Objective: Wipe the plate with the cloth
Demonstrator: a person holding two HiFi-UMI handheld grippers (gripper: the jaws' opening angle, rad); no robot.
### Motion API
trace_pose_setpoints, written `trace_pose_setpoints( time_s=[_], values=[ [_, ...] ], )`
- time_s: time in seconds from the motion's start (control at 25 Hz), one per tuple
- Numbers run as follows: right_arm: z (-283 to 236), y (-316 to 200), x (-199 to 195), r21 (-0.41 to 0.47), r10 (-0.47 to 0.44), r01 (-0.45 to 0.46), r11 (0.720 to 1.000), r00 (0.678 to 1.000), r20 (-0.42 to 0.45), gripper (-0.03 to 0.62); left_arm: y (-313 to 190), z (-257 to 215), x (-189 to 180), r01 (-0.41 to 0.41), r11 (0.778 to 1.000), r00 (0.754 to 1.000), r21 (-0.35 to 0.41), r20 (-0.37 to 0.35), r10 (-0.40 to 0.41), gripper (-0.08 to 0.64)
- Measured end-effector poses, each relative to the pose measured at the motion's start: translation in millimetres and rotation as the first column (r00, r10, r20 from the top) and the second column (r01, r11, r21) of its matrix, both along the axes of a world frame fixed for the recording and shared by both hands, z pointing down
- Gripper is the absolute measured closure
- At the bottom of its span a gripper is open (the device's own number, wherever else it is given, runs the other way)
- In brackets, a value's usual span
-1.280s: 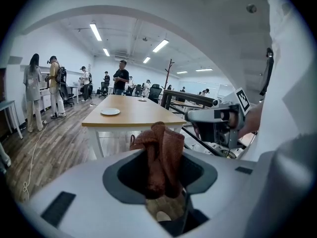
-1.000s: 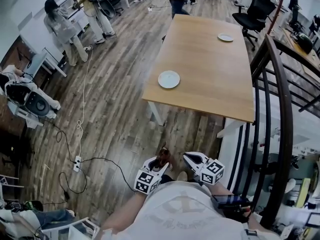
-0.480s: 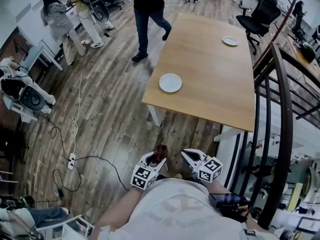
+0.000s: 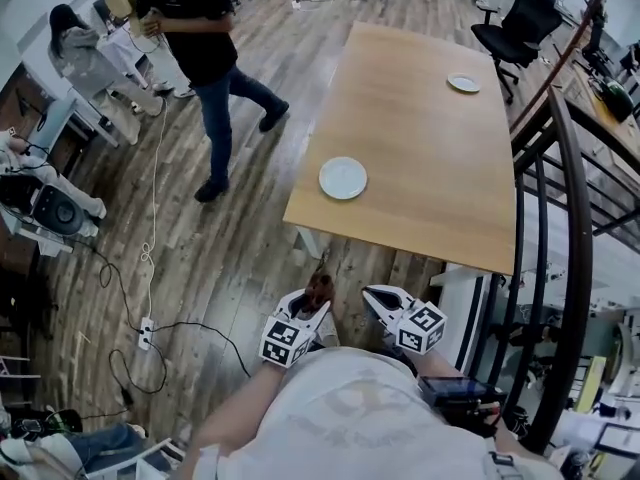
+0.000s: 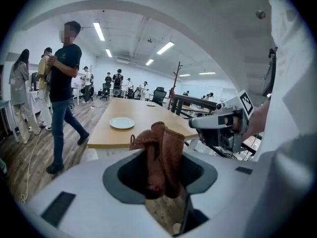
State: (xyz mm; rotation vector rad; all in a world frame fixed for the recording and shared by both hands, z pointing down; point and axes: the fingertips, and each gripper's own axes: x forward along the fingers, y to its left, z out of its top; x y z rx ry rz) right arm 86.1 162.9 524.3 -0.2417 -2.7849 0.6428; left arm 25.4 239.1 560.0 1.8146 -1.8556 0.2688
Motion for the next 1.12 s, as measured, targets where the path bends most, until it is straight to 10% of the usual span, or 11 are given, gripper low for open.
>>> trace_pose_setpoints(
  time_s=[1.12],
  values=[
    [3, -70, -108, 0.087, 0.124, -0.116, 0.989, 0.989, -0.084, 0.579, -52, 6, -137, -0.038, 0.999, 0.999, 0.000, -0.031, 0.038, 0.390]
  ],
)
